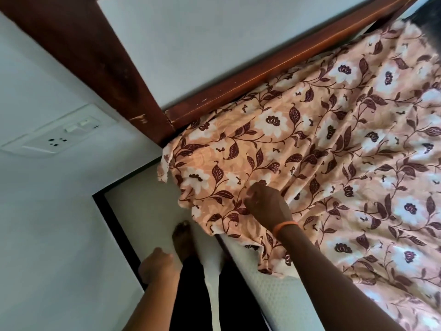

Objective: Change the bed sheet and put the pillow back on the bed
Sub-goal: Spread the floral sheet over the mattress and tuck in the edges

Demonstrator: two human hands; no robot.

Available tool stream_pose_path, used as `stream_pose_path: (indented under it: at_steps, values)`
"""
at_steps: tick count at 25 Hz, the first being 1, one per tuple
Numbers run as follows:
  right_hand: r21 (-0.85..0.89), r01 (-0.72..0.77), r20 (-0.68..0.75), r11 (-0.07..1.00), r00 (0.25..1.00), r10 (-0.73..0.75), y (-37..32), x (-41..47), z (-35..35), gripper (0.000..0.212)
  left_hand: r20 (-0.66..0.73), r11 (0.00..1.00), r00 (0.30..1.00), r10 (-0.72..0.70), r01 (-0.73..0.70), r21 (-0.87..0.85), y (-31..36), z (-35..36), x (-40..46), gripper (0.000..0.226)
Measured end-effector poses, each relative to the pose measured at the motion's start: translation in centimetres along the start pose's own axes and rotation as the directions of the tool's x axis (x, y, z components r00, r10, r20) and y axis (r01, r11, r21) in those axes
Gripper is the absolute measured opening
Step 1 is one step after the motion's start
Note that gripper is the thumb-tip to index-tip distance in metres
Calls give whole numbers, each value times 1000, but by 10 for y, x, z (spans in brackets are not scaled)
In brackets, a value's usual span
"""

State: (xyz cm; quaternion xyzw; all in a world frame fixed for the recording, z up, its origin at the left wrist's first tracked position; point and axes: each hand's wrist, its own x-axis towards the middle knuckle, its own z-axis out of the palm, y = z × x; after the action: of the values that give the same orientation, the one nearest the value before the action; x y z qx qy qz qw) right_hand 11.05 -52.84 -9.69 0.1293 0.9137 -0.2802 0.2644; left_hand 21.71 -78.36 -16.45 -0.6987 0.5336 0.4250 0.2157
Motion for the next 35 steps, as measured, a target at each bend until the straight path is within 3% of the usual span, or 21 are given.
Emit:
stream_pose_path:
  at_steps: [2,5,6,8,10,12,13,15,17,19,20,22,24,26,27,28,30,32,35]
  values:
    - [-64,88,-5,994,996,-89,-21,10,15,29,59,999,998,-25,26,-22,8,5,-6,30]
    - [-308,88,118,947,992,-54,-37,13,42,62,407,977,904,-130,187,-103,31,50,-47,27]
    - [-390,111,129,914,990,-65,-38,10,53,65,468,981,877,-114,174,-87,35,66,-60,30]
    - [-472,137,99,871,990,-102,-37,8,66,59,410,990,912,27,33,-138,38,87,-62,25]
    - [-429,157,91,889,987,-130,-37,7,72,37,311,956,949,50,45,-291,41,92,-49,18]
    - [-292,176,121,940,982,-146,-39,6,76,18,422,908,898,122,72,-414,37,73,-35,16]
    - [-210,180,170,961,975,-146,-42,4,76,20,478,897,867,139,95,-432,30,58,-30,18]
    - [-101,168,354,981,927,-122,-54,2,79,41,424,886,905,42,163,-435,12,28,-16,18]
    - [-135,163,562,977,825,-60,-63,-2,86,56,245,951,969,14,63,-302,-7,12,-5,17]
    - [-241,219,675,945,738,2,-71,0,93,49,76,995,994,76,-71,-67,-9,10,2,15]
    - [-275,256,666,927,746,-8,-77,5,94,39,15,986,992,127,-128,110,-4,14,0,16]
    - [-275,282,487,919,865,-119,-95,18,90,22,-23,918,963,270,-250,307,17,23,-2,22]
    - [-303,333,136,893,943,-305,-114,36,80,21,52,850,870,491,-491,191,54,34,-4,36]
    - [-434,377,-113,818,878,-465,-129,60,67,30,156,702,697,699,-712,37,100,52,-6,67]
    - [-481,367,-141,797,864,-483,-132,74,64,37,196,637,623,757,-771,-8,121,64,-7,72]
    - [-510,353,-114,785,876,-468,-135,90,62,45,233,608,586,776,-793,-32,140,75,-7,68]
    - [-515,367,53,774,915,-399,-137,114,61,60,271,653,617,739,-754,-65,166,90,-5,50]
    - [-510,438,229,740,899,-374,-140,132,62,68,168,683,676,718,-730,21,181,91,6,26]
    - [-562,503,262,656,861,-435,-149,136,66,72,-57,646,645,762,-753,127,197,72,23,20]
